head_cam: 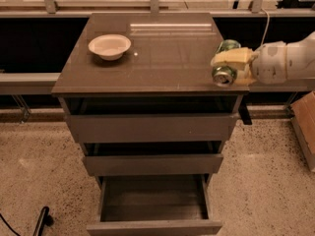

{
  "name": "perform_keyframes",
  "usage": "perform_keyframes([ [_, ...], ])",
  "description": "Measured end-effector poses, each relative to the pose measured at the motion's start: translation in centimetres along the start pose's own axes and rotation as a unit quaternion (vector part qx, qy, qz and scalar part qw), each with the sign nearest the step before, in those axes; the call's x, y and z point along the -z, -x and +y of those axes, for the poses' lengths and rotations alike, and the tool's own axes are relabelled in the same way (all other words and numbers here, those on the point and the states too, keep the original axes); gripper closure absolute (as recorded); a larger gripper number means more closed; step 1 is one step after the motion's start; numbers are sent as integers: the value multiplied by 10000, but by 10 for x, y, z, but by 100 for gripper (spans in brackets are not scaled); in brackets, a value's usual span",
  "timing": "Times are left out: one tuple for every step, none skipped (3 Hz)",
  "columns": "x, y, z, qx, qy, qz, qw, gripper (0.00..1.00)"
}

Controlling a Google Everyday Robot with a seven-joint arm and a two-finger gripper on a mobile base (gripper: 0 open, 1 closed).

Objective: Pick green can from bottom drawer and place on counter

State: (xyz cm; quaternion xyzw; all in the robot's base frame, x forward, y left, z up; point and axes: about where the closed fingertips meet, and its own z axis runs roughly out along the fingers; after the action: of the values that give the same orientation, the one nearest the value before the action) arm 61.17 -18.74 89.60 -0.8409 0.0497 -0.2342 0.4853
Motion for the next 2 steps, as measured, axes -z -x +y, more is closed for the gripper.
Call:
perform_keyframes([
  [-1,-50,-10,-337,375,16,9987,100],
  [-3,-89,-15,-783,662,135,9946,100],
])
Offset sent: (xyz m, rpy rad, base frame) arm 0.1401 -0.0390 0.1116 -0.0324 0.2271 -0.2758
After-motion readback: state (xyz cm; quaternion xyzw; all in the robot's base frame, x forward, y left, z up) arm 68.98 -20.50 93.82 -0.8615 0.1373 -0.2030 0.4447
